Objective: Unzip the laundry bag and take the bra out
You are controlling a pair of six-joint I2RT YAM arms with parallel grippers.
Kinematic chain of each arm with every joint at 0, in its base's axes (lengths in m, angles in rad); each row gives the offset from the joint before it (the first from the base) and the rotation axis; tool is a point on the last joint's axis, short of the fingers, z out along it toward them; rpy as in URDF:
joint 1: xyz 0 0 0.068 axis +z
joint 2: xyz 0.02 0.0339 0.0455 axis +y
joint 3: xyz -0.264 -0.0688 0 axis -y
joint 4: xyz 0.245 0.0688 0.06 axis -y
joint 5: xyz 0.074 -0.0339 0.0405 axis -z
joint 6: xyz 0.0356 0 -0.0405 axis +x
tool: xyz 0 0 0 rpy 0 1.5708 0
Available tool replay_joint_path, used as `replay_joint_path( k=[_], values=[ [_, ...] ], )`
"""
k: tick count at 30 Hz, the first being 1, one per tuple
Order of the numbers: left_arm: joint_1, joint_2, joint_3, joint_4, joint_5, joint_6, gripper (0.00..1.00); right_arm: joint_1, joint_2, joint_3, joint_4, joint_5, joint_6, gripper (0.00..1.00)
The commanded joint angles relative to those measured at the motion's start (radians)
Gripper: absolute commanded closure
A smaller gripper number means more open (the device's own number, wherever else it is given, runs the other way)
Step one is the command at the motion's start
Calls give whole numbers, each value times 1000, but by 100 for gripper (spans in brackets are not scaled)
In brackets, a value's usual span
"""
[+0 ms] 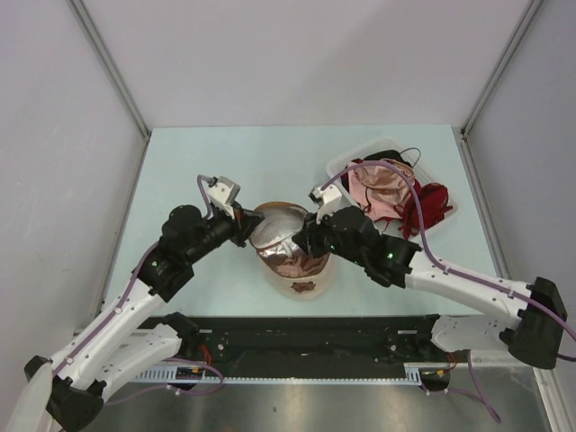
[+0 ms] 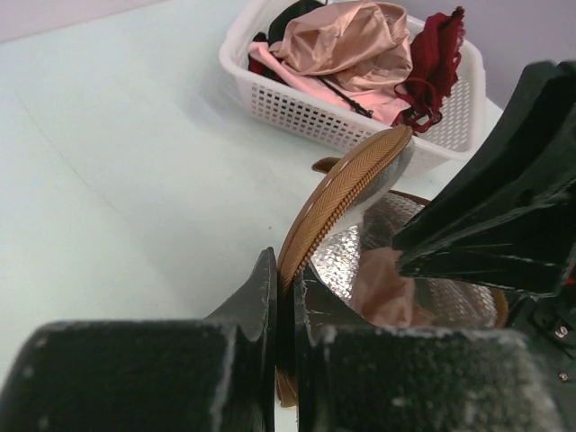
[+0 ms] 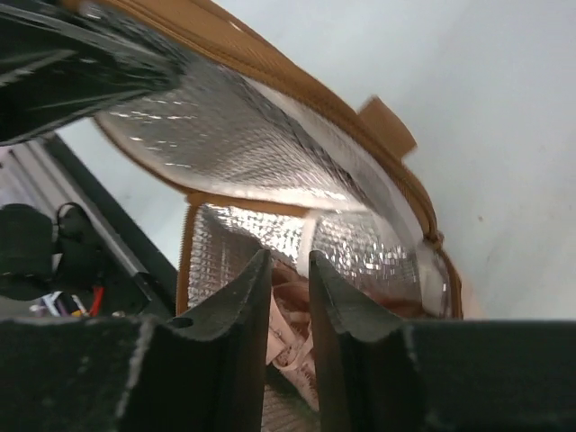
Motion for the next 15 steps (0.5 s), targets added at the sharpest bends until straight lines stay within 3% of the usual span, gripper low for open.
replay_joint_path(
  k=[1, 4, 8, 15],
  values=[
    [-5, -20, -20, 75, -59, -105, 100, 18, 59, 16, -4, 101, 60, 75],
    [-5, -24, -35, 87, -69, -132, 100, 34, 108, 16, -24, 145, 97, 71],
    [-5, -23, -41, 87, -87, -143, 99, 37, 178, 16, -70, 179, 140, 48],
    [-5, -13, -50, 96, -66, -171, 99, 63, 281, 17, -108, 240, 181, 29]
  ],
)
